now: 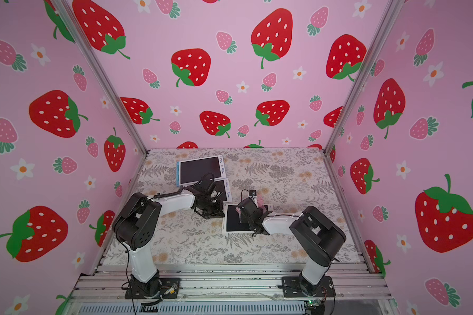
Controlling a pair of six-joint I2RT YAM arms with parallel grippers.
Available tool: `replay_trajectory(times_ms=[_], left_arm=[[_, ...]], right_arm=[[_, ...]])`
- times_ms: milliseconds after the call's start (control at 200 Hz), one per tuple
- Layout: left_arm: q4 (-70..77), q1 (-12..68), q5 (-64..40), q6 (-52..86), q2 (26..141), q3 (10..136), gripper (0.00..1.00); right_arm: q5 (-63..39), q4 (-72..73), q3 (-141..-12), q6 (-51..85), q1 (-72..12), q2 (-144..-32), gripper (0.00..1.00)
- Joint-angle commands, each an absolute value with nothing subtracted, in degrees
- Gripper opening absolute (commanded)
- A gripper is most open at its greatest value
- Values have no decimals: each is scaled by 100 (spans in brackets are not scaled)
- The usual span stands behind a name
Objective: Wipe the drawing tablet
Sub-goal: Wipe the dirt from the drawing tablet.
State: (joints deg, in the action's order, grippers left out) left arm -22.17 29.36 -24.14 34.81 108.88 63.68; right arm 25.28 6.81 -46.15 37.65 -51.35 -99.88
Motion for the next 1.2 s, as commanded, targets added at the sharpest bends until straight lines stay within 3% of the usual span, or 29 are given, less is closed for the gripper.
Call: replay_trajectory(times_ms=[0, 240, 480, 700, 936, 1046, 1196], left_arm=[[-3248, 3076, -1512, 3649, 11610, 5967, 0], [-3267, 3090, -1554, 3608, 11650, 6027, 0], [-3258, 3082, -1652, 3586, 11663, 6051, 0], [-3281, 3081, -1679, 3559, 11687, 6082, 0], [-3296, 3076, -1713, 3579, 11689, 6119, 0], [-3296, 3076, -1731, 3612, 11657, 6119, 0], [-3243, 3077, -1801, 3683, 11650, 6114, 0]], right_arm=[[2051, 231, -5301, 3737, -5844, -10639, 0], [2236, 488, -4214, 4027, -4915, -9972, 0], [1850, 507, -5330, 3725, -5938, -10675, 0], [2067, 579, -4356, 3889, -5035, -10161, 0], [1749, 461, -5132, 3627, -5963, -10532, 0], [1964, 475, -4934, 3776, -5699, -10422, 0], [1445, 408, -4684, 3623, -5312, -10092, 0]])
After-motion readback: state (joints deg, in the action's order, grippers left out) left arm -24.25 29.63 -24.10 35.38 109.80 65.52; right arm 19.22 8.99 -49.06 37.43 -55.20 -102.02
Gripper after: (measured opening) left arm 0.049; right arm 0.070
